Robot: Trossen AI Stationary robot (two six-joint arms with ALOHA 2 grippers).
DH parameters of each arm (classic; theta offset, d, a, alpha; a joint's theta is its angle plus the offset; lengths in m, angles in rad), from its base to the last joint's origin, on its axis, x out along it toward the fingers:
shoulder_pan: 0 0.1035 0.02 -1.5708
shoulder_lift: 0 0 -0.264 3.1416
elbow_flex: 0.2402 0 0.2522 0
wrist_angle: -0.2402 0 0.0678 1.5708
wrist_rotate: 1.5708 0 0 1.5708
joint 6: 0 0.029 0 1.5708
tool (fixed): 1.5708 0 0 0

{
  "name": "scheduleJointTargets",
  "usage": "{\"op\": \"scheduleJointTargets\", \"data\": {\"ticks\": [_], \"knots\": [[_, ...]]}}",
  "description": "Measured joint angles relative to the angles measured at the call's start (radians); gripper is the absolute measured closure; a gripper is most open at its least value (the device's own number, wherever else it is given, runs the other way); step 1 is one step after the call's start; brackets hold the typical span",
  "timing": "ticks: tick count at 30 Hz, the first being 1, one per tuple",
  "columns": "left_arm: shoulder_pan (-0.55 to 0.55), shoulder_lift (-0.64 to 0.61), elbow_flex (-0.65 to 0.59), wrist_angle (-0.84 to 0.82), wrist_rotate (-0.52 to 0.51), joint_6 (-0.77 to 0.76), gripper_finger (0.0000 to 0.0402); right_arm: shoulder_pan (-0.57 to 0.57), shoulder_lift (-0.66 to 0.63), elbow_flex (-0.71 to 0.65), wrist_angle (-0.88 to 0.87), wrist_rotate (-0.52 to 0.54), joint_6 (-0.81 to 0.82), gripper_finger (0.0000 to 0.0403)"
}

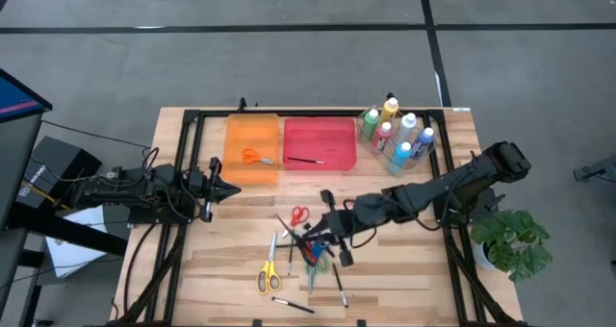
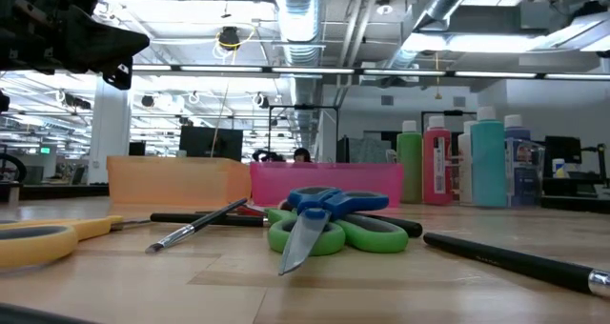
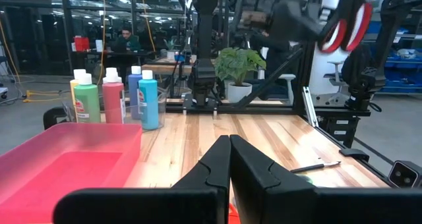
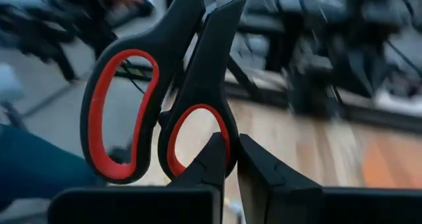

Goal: Pick & Place Paint Supplies
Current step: Put the black scissors into the orange bin

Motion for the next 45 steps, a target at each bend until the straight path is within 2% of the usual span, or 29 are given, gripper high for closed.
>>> {"op": "scheduleJointTargets", "data": {"ticks": [5, 15, 18, 23, 25, 28, 31, 41, 45], "knots": [[0.0, 0.0, 0.0, 0.0, 0.0, 0.0, 0.0399, -0.058, 0.012, 0.001, 0.112, -0.112, -0.044, 0.0388], [0.0, 0.0, 0.0, 0.001, 0.0, 0.0, 0.0399, -0.138, 0.141, 0.001, 0.256, -0.175, -0.044, 0.0388], [0.0, 0.0, 0.0, 0.005, 0.0, 0.0, 0.0399, -0.164, 0.189, 0.0, 0.303, -0.084, -0.009, 0.0388], [0.0, 0.0, 0.0, 0.006, 0.0, 0.0, 0.0399, -0.232, 0.266, 0.033, 0.301, 0.242, 0.064, 0.0388], [0.0, 0.0, 0.0, 0.006, 0.0, 0.0, 0.0399, -0.264, 0.311, 0.075, 0.294, 0.305, 0.082, 0.0388], [0.0, 0.0, 0.0, 0.006, 0.0, 0.0, 0.0399, -0.305, 0.391, 0.177, 0.216, 0.315, 0.135, 0.0388], [0.0, 0.0, 0.0, 0.007, 0.0, 0.0, 0.0399, -0.337, 0.469, 0.306, 0.084, 0.34, 0.19, 0.0388], [0.0, 0.0, 0.0, 0.007, 0.0, 0.0, 0.0399, -0.432, 0.722, 0.799, -0.397, 0.386, 0.223, 0.0388], [0.0, 0.0, 0.0, 0.008, 0.0, 0.0, 0.0399, -0.468, 0.797, 0.919, -0.476, 0.385, 0.224, 0.0388]]}}
